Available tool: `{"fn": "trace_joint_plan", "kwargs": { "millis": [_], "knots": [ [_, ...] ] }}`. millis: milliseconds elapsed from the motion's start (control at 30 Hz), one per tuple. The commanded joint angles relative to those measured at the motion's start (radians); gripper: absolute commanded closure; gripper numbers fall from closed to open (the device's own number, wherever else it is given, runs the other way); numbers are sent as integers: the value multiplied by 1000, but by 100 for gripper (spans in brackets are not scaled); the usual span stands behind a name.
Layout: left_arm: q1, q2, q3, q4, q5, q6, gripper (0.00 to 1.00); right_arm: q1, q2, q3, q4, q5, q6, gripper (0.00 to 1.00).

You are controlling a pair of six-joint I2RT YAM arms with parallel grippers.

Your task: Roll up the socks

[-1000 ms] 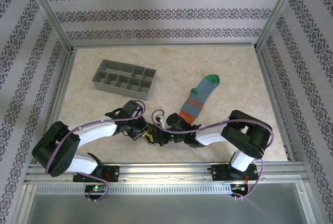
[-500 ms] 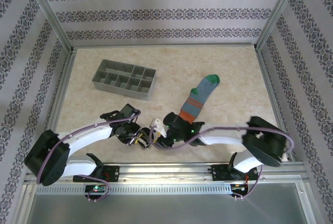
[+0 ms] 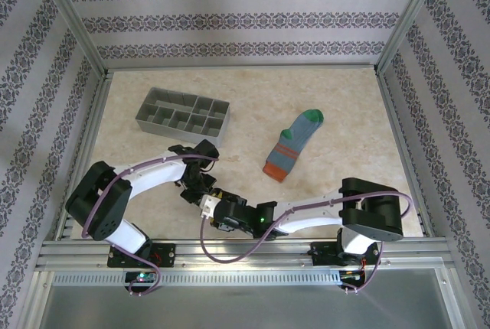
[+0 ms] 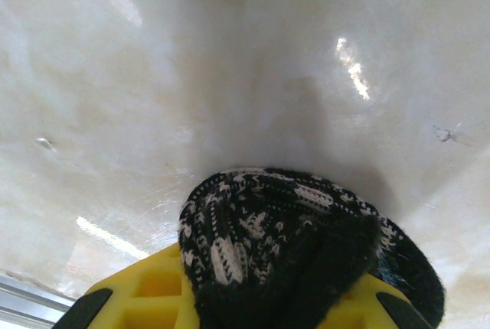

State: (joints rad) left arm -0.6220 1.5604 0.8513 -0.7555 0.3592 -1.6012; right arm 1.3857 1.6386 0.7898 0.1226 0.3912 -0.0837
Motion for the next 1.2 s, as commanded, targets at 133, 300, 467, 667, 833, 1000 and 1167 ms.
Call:
{"fn": "trace_joint_plan", "kwargs": {
  "millis": [133, 300, 467, 667, 833, 1000, 1167],
  "knots": [
    [-17, 89, -47, -139, -40, 38, 100, -31, 111, 52, -52, 21, 88, 48],
    [-5, 35, -39, -127, -63, 75, 87, -95, 151, 63, -142, -58, 192, 85],
    [26, -90, -73, -45, -76, 77, 62, -153, 159, -4, -189, -263, 265, 100],
    [75, -224, -157, 155, -49, 63, 27, -219, 155, -123, -144, -473, 343, 100],
    [101, -358, -237, 314, -89, 42, 14, -279, 172, -164, -121, -574, 389, 100],
    [111, -441, -295, 356, -70, 65, 20, -320, 174, -191, -113, -614, 448, 100],
    [108, -499, -345, 374, -20, 85, 30, -364, 190, -227, -75, -673, 507, 100]
  ]
}}
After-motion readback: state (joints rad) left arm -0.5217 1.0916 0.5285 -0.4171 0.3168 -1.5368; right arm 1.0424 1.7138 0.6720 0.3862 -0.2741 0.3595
